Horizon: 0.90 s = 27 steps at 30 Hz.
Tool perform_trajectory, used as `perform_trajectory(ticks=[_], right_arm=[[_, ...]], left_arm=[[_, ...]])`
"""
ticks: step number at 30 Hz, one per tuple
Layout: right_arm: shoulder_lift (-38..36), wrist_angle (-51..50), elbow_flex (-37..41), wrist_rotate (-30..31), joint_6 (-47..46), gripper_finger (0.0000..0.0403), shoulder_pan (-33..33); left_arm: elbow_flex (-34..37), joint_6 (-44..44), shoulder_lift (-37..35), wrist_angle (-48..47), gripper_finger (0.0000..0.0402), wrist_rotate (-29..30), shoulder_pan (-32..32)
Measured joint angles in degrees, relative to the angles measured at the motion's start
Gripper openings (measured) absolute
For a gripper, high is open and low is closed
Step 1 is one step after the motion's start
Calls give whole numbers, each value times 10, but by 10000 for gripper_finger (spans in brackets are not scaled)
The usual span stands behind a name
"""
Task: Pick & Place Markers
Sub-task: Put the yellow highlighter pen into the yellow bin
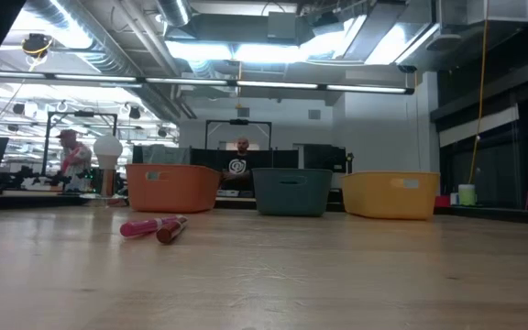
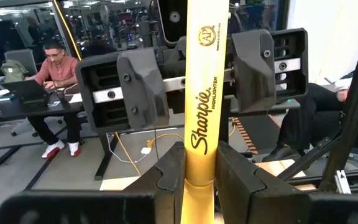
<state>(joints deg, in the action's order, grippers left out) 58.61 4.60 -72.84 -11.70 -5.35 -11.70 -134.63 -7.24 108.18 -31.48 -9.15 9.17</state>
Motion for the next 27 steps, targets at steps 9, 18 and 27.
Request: perform_trajectory(ticks=[9, 18, 27], right_arm=[[2, 17, 0, 0, -2, 142, 0], [2, 17, 0, 2, 7, 65, 0], [2, 16, 0, -3, 2, 65, 0]], left_arm=[[0, 5, 0, 0, 62, -1, 0], [0, 17, 0, 0, 63, -2, 0], [0, 19, 0, 0, 66, -1, -1]])
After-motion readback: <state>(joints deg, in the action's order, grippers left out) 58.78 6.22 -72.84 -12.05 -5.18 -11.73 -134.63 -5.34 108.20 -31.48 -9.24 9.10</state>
